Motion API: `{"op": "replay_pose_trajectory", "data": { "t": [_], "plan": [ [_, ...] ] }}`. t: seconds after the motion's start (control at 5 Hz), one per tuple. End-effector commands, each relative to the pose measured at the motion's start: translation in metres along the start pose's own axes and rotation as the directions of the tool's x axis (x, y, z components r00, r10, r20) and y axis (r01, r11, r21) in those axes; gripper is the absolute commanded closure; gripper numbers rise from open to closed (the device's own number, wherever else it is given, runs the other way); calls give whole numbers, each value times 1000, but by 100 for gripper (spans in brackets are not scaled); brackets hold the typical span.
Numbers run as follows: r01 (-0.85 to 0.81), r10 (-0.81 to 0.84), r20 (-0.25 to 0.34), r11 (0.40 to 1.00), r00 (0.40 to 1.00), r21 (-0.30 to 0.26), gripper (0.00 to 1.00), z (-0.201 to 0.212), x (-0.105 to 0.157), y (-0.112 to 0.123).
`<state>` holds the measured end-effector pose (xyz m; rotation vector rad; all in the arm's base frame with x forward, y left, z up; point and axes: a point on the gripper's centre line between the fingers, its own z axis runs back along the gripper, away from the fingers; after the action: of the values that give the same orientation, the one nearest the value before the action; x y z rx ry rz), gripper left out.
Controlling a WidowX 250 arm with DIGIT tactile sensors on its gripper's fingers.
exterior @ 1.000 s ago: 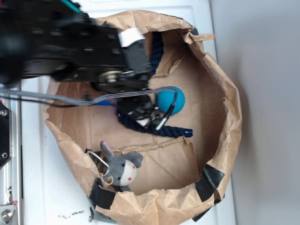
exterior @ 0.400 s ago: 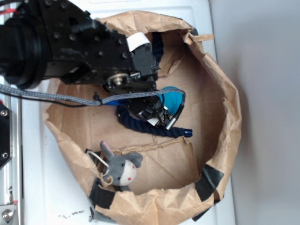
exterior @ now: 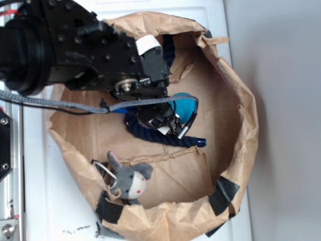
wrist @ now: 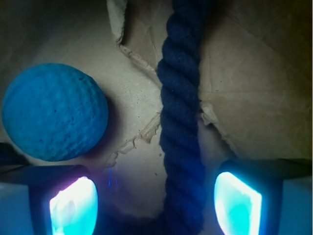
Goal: Grab the blue rope.
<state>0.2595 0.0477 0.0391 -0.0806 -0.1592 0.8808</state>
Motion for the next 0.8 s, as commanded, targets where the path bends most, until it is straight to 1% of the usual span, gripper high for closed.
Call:
{"op": "replay_pose_trajectory", "data": {
  "t": [0.0, 0.2, 0.4, 0.6],
  "plan": [
    [-85, 82, 73, 995, 994, 44, 0, -23, 22, -2],
    [-84, 81, 63, 996, 995, 35, 100, -26, 18, -1],
    [-80, 79, 59, 997, 995, 22, 100, -19, 17, -1],
    [-82, 80, 85, 996, 993, 20, 100, -22, 16, -5]
  ]
}}
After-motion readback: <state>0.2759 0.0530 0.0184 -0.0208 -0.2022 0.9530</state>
